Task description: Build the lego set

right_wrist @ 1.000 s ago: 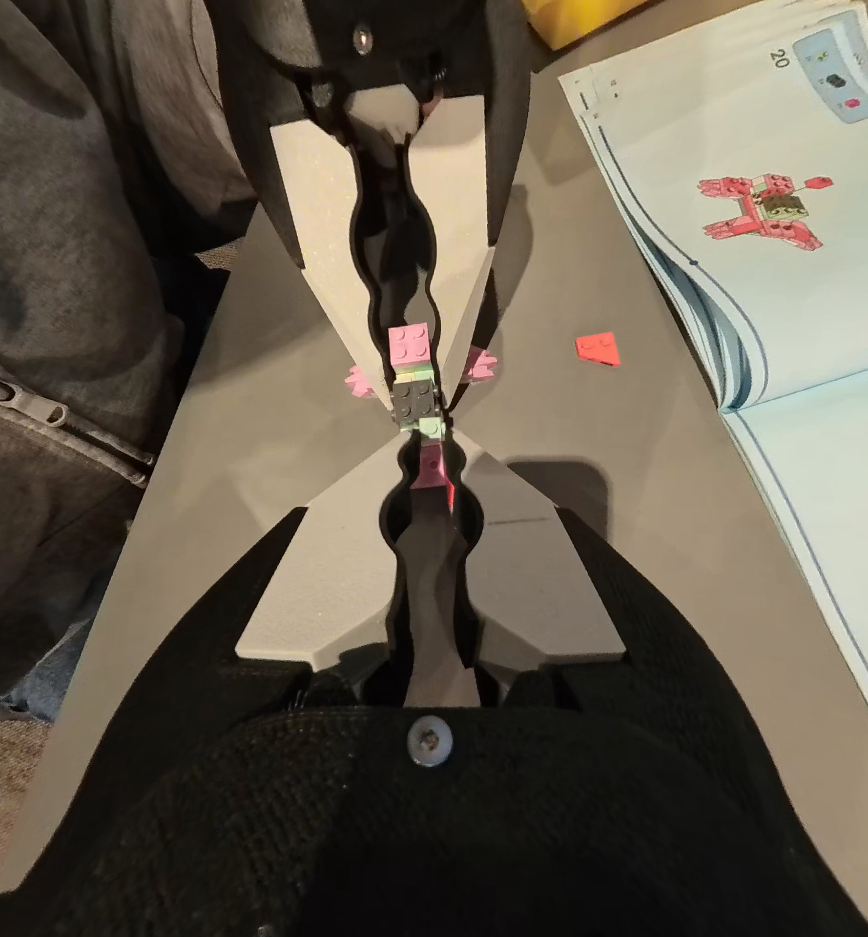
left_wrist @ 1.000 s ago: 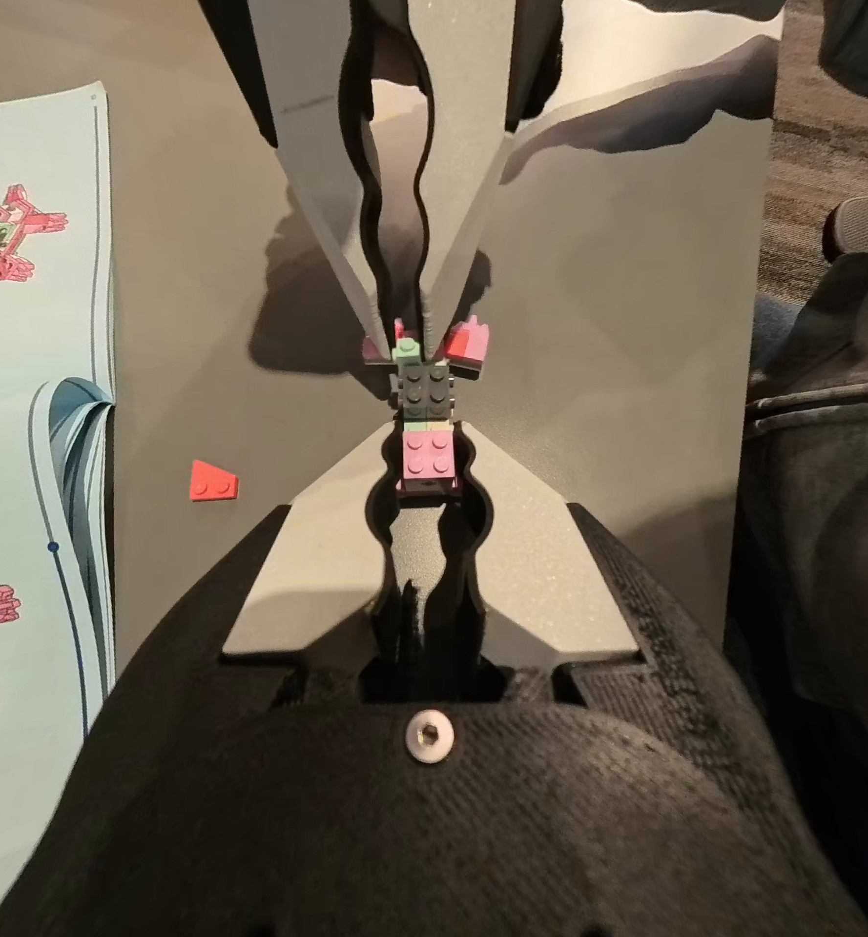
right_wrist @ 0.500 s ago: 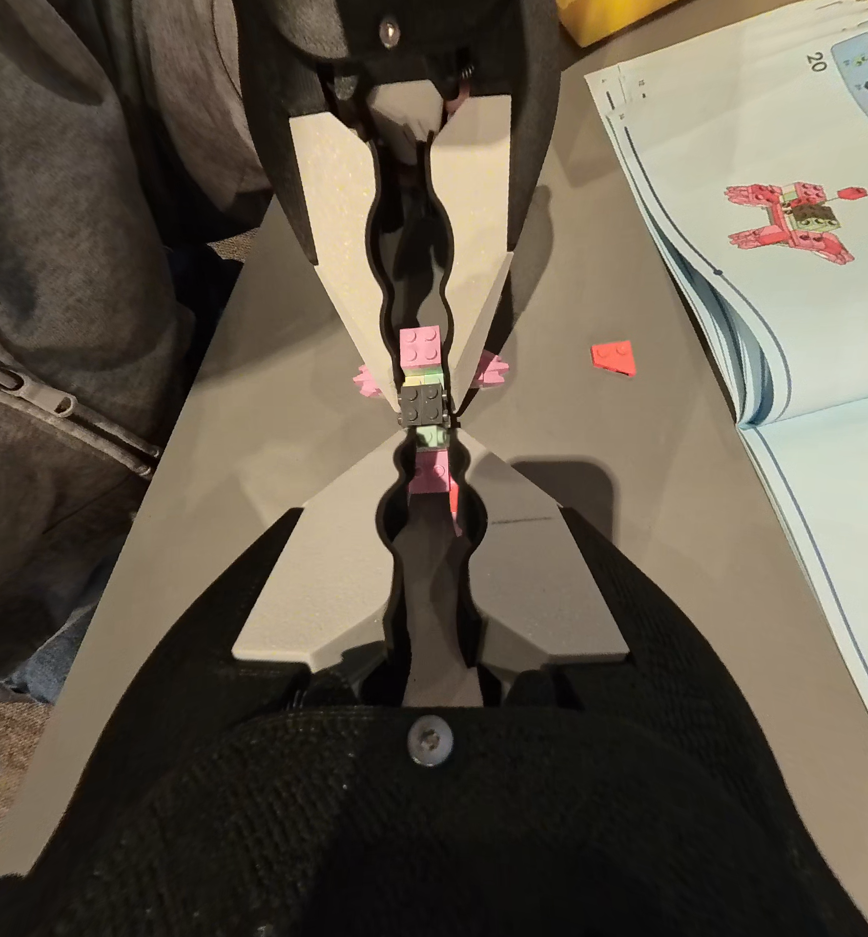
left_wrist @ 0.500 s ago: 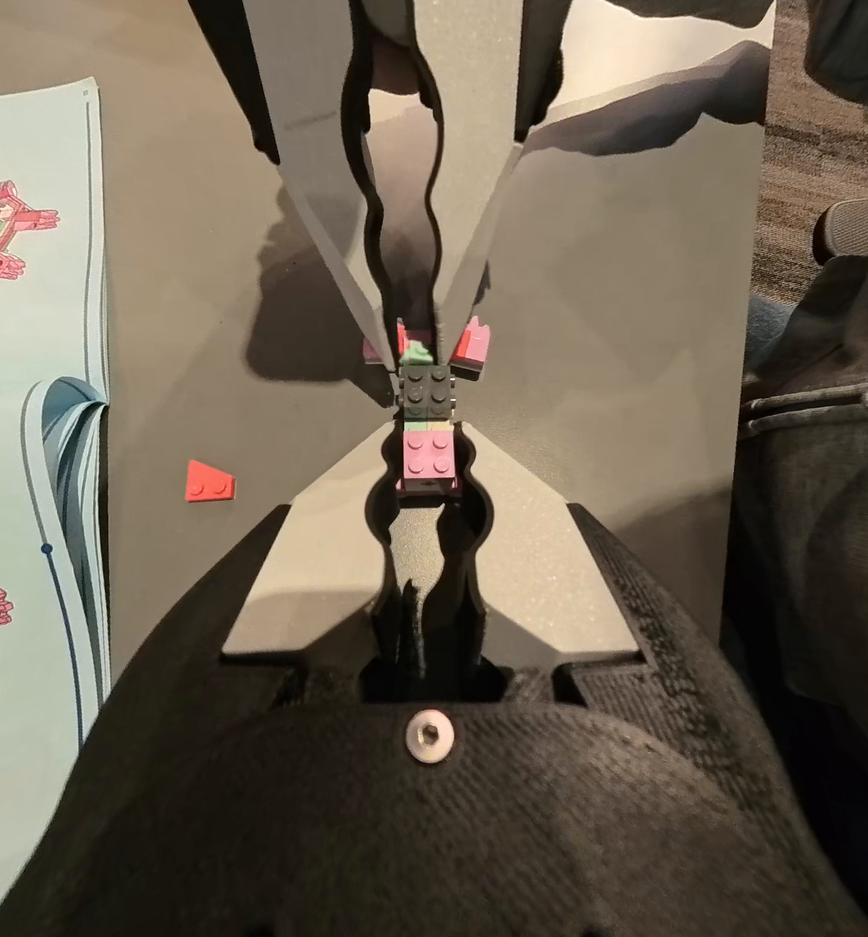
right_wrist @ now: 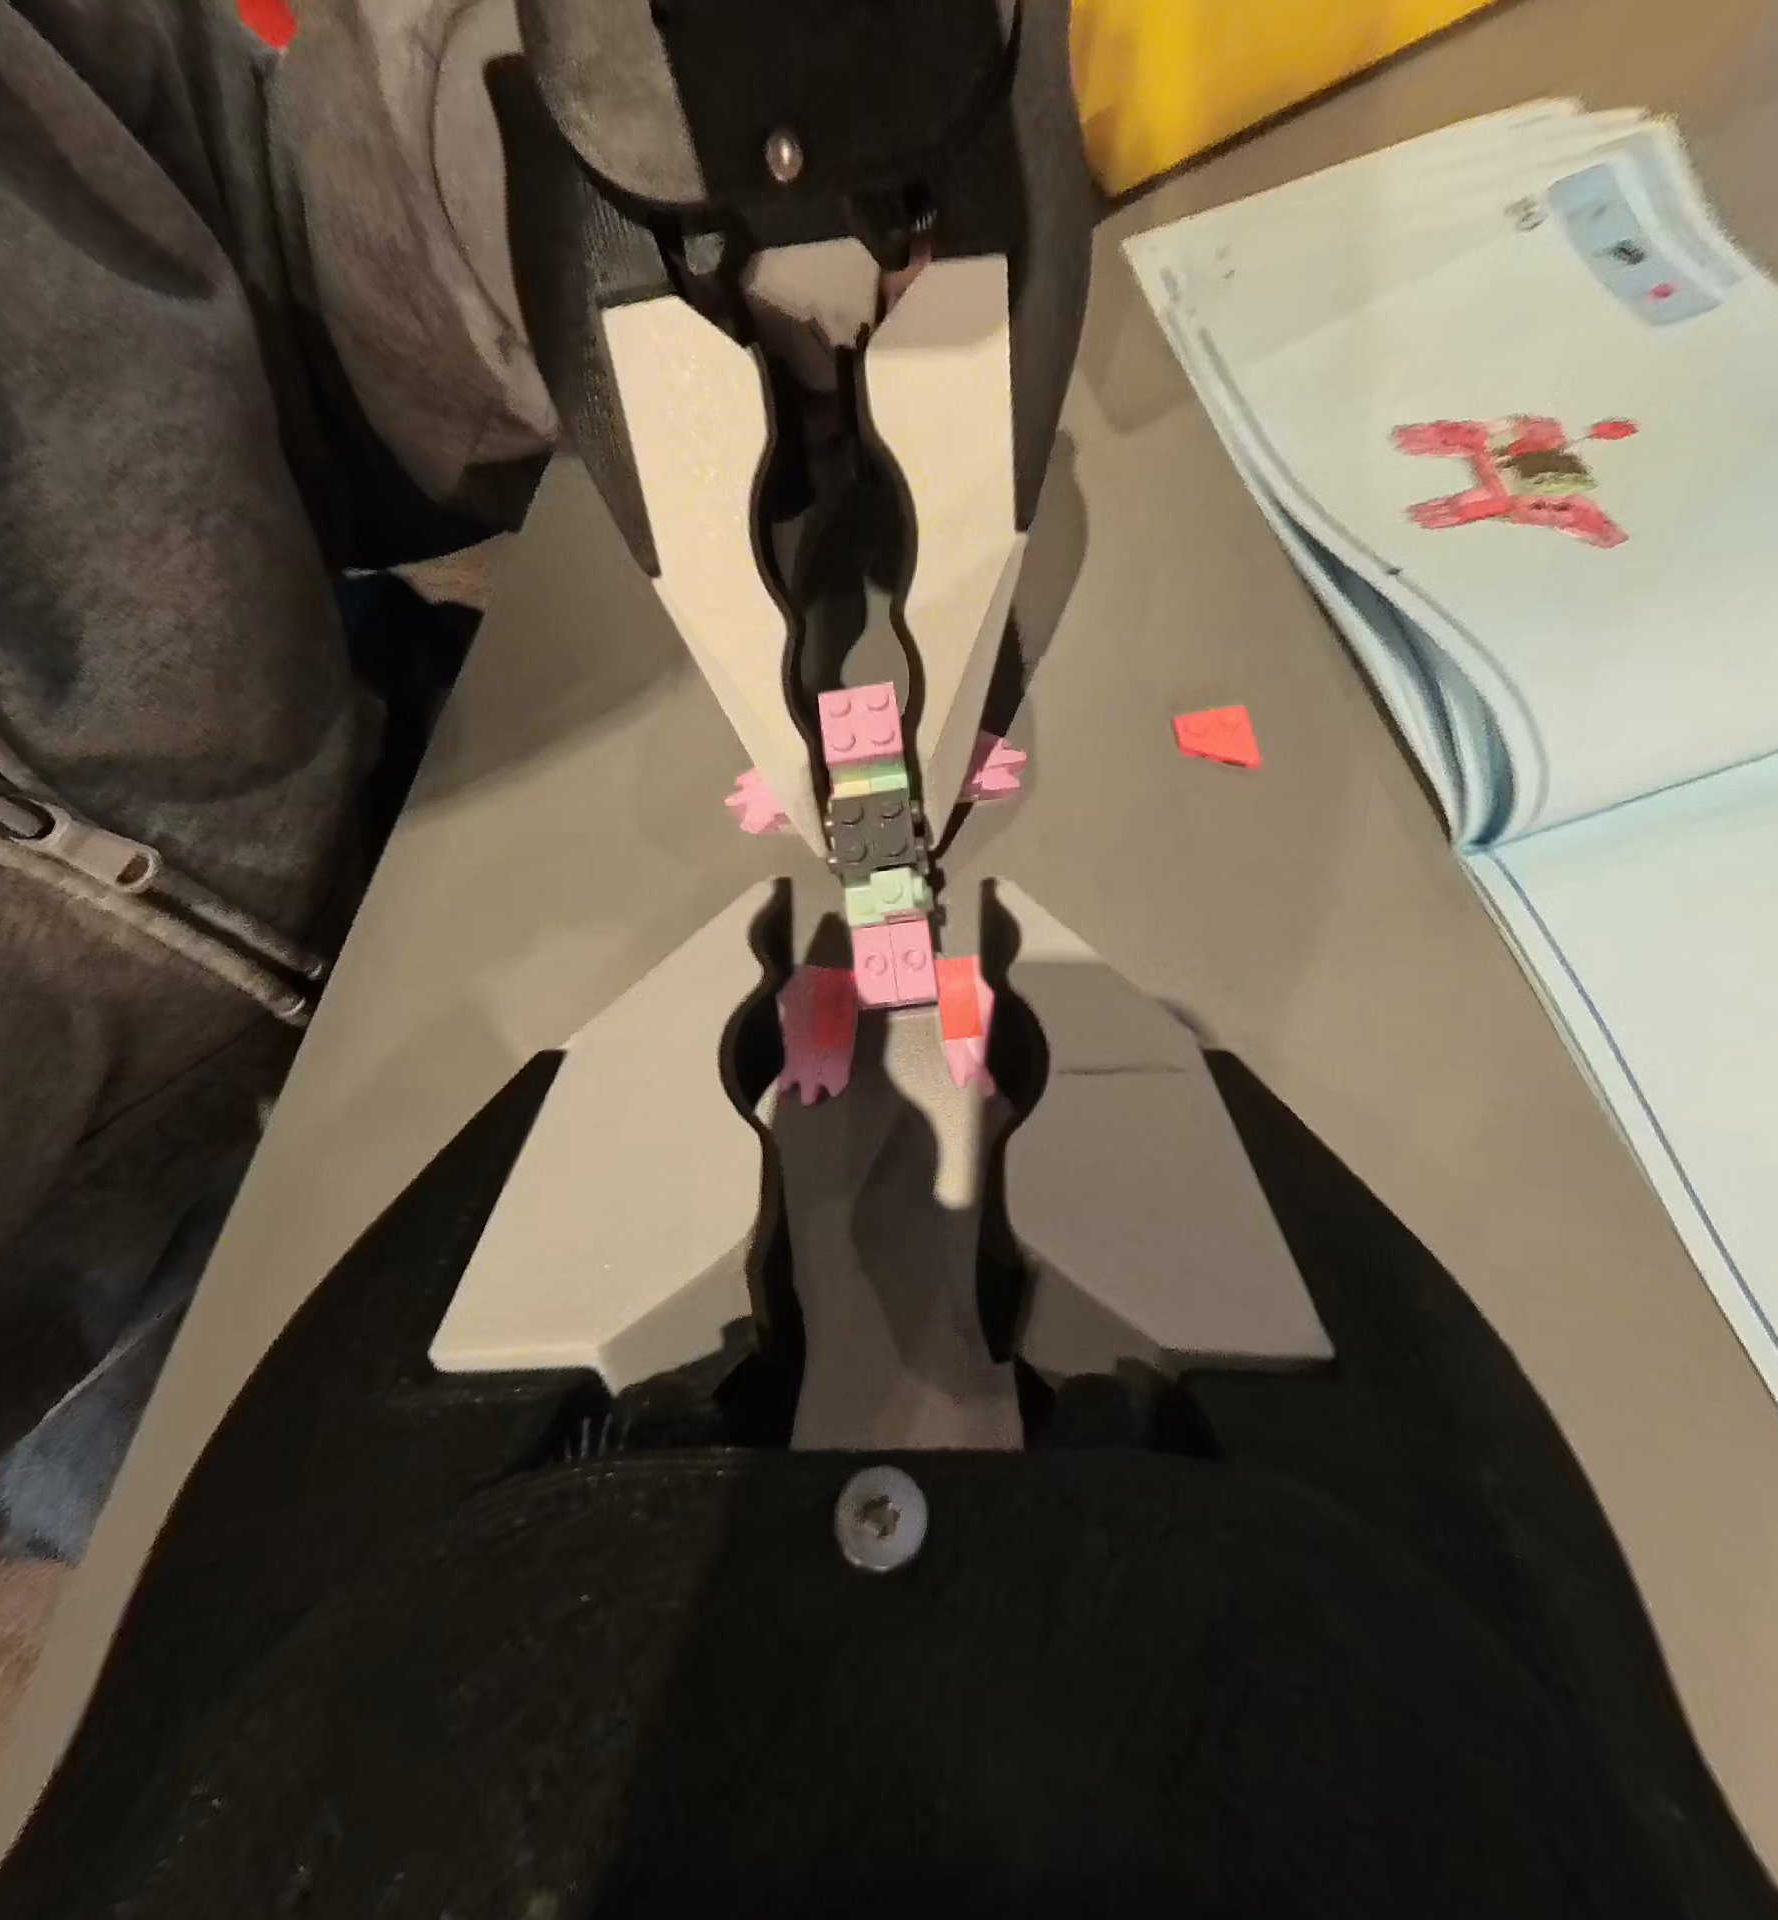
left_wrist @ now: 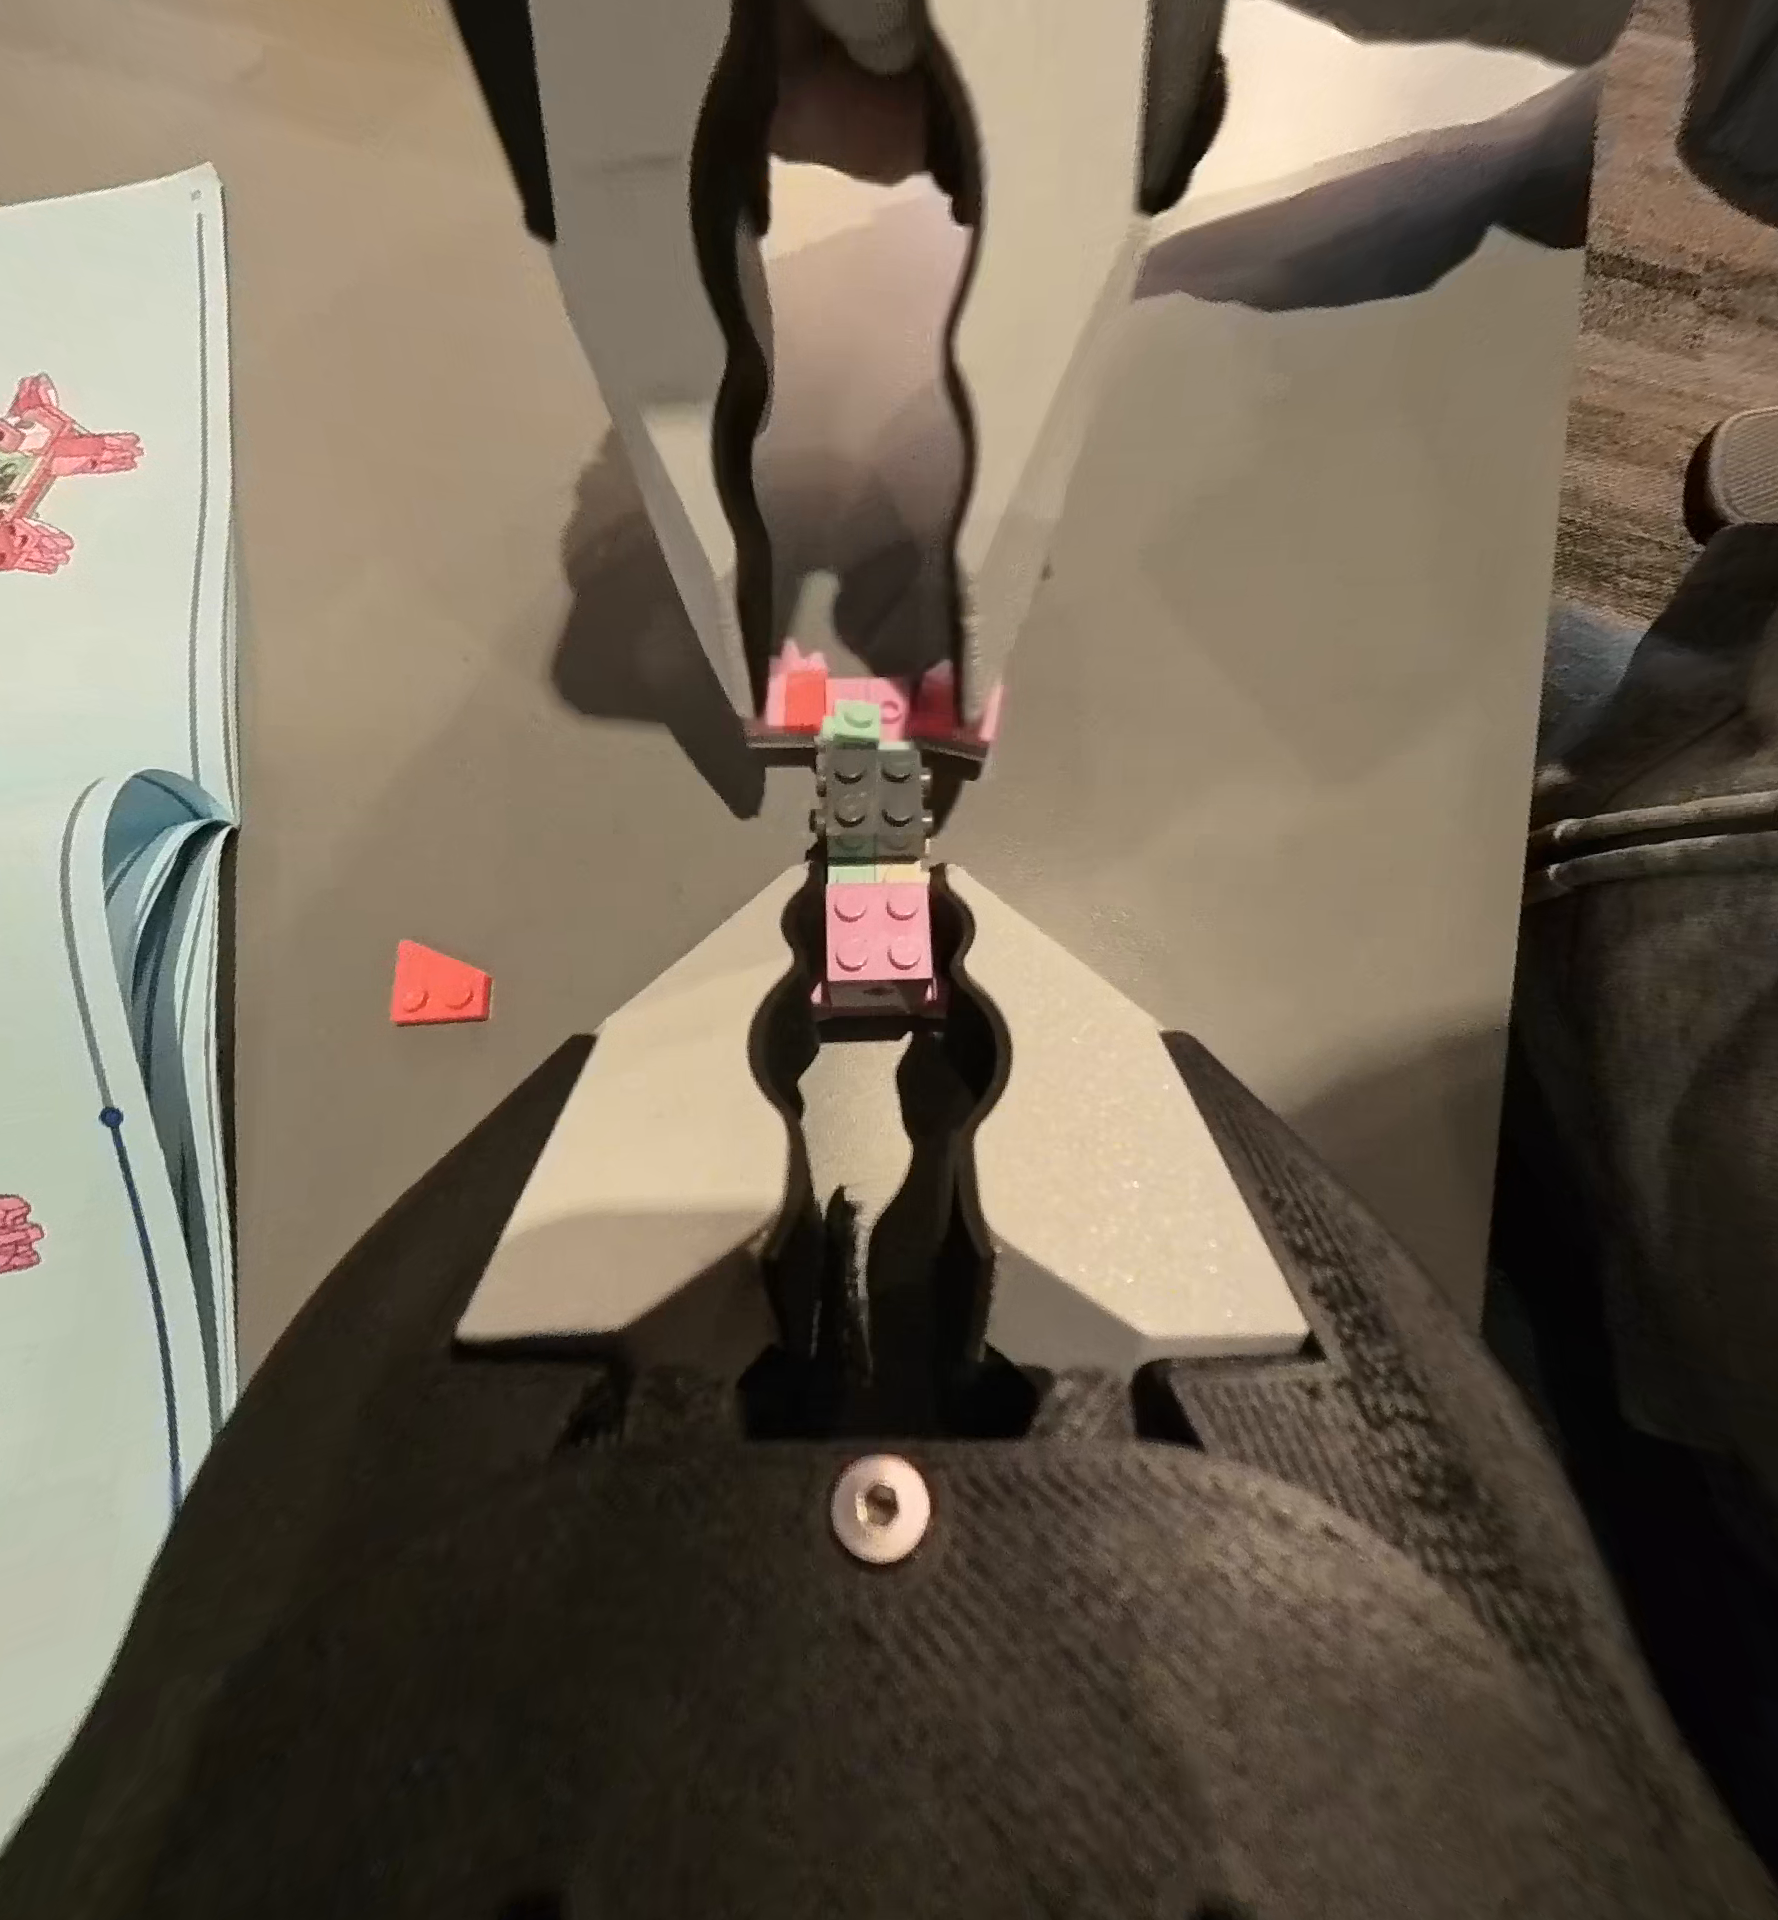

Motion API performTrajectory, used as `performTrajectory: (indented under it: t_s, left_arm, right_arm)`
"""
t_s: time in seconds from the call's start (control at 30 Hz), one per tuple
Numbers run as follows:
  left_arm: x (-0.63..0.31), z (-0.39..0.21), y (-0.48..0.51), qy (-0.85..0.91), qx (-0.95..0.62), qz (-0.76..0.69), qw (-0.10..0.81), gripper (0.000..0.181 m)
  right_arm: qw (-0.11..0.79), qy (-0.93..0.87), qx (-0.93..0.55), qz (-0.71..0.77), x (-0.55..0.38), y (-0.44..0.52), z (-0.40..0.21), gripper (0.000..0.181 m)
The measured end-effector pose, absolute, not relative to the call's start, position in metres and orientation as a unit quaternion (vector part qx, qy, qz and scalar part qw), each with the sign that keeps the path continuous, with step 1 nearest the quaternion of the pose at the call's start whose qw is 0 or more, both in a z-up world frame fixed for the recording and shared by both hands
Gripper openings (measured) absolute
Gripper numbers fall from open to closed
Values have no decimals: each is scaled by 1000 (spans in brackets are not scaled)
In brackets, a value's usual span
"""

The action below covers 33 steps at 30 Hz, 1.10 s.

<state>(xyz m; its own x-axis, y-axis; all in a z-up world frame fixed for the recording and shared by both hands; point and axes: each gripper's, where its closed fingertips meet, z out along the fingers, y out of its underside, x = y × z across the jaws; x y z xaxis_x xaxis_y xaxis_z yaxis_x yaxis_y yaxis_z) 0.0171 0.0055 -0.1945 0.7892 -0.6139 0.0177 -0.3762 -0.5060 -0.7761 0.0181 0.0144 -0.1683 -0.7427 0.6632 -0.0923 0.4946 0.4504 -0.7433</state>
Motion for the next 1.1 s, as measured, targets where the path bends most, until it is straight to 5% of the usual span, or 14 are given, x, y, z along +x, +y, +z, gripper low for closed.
performTrajectory:
  t_s: [0.1,0.23,0.4,1.1]
  left_arm:
    - [13,-194,9,274,-860,-143,406,18]
    - [7,-189,13,245,-861,-144,421,18]
    - [0,-181,17,210,-858,-152,444,18]
    - [3,-173,15,185,-848,-201,453,18]
  right_arm:
    - [200,-838,-332,385,13,18,-163,59]
    - [428,-840,-226,245,6,24,-159,65]
    - [550,-818,-151,78,1,24,-164,67]
    - [601,-793,-102,-9,-20,32,-167,34]
